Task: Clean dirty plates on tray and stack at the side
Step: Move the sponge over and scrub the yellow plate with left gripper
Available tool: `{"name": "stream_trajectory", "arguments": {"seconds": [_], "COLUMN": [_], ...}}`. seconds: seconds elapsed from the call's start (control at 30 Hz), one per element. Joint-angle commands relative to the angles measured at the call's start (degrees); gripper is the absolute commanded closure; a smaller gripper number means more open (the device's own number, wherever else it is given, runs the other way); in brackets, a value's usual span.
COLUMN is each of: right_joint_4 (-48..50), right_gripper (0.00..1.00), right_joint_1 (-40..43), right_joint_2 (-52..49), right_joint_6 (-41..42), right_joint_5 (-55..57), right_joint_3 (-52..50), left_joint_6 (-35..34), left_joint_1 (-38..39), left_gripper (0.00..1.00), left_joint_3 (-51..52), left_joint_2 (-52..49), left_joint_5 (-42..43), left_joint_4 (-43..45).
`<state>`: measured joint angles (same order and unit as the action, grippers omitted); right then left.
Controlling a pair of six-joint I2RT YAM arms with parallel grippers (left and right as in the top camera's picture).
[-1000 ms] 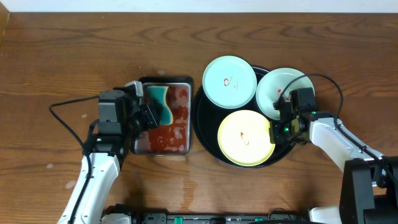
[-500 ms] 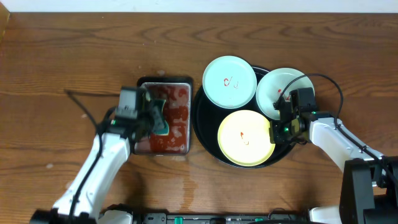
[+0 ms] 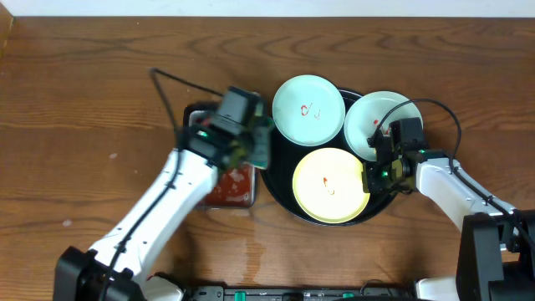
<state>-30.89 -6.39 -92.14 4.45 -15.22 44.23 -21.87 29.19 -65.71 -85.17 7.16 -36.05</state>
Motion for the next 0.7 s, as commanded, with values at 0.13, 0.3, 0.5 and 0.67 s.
{"name": "stream_trajectory", "arguments": {"seconds": [0.13, 0.3, 0.5, 0.67], "right_joint_4": [0.04, 0.04, 0.00, 0.02], "right_gripper": [0.99, 0.99, 0.99, 0.99], "right_joint_1": [-0.46, -0.46, -0.46, -0.46], "right_joint_2": [-1.75, -1.75, -1.75, -1.75], "right_joint_6": [-0.22, -0.22, -0.22, -0.22], "right_joint_5": [0.39, 0.39, 0.39, 0.39], "right_joint_3": [-0.15, -0.15, -0.15, -0.15], "left_joint_6": [-2.16, -7.41, -12.02, -20.72], "left_joint_1": [10.82, 16.81, 22.12, 24.09], "left_gripper": [0.93, 0.93, 0.93, 0.93], "left_joint_3": [-1.16, -1.16, -1.16, -1.16], "left_joint_2": [-6.62, -12.37, -18.32, -21.27], "left_joint_5": [-0.31, -0.09, -0.11, -0.11], "left_joint_4": [6.99, 10.80, 14.43, 18.12]}}
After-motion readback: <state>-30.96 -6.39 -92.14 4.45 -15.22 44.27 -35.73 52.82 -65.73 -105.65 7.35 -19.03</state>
